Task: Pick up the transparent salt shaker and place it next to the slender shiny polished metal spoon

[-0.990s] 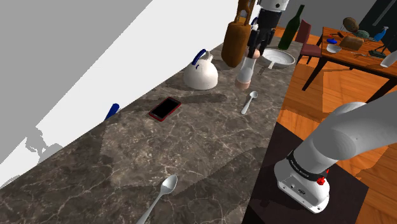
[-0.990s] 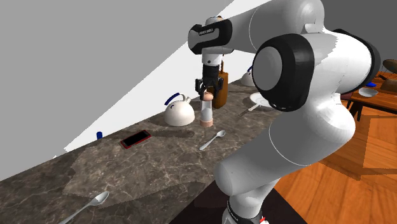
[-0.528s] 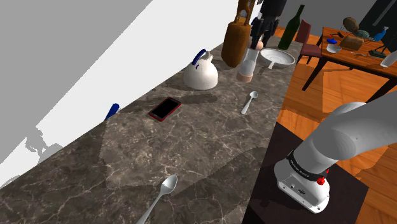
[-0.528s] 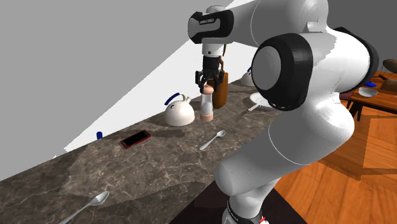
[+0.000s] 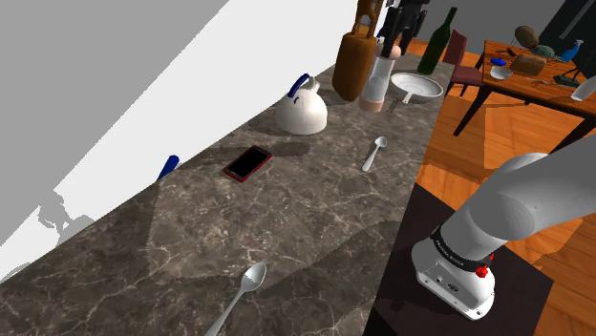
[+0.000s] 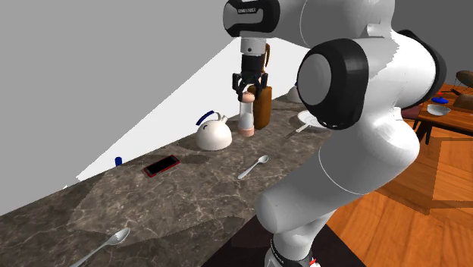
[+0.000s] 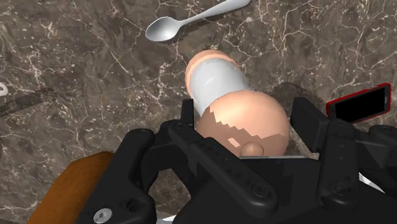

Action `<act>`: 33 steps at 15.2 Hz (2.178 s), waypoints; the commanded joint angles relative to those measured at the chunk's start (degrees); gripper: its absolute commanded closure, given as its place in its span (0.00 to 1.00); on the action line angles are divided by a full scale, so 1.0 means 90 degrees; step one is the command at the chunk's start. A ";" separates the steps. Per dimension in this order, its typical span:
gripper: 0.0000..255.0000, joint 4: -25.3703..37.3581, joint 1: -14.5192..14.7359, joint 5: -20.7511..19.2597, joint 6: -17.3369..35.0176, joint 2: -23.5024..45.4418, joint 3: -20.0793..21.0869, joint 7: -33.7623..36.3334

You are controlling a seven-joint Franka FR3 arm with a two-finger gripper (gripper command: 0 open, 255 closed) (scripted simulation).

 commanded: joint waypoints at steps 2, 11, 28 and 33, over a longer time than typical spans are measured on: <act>1.00 0.0330 0.0004 0.0006 -0.0267 0.0064 -0.0003 0.0004; 1.00 0.1378 0.0023 0.0037 -0.1041 0.0339 -0.0011 0.0027; 1.00 0.2456 0.0397 0.0386 -0.1806 0.0579 0.0751 0.1231; 1.00 0.2523 0.0649 0.0599 -0.1720 0.0653 0.1316 0.2075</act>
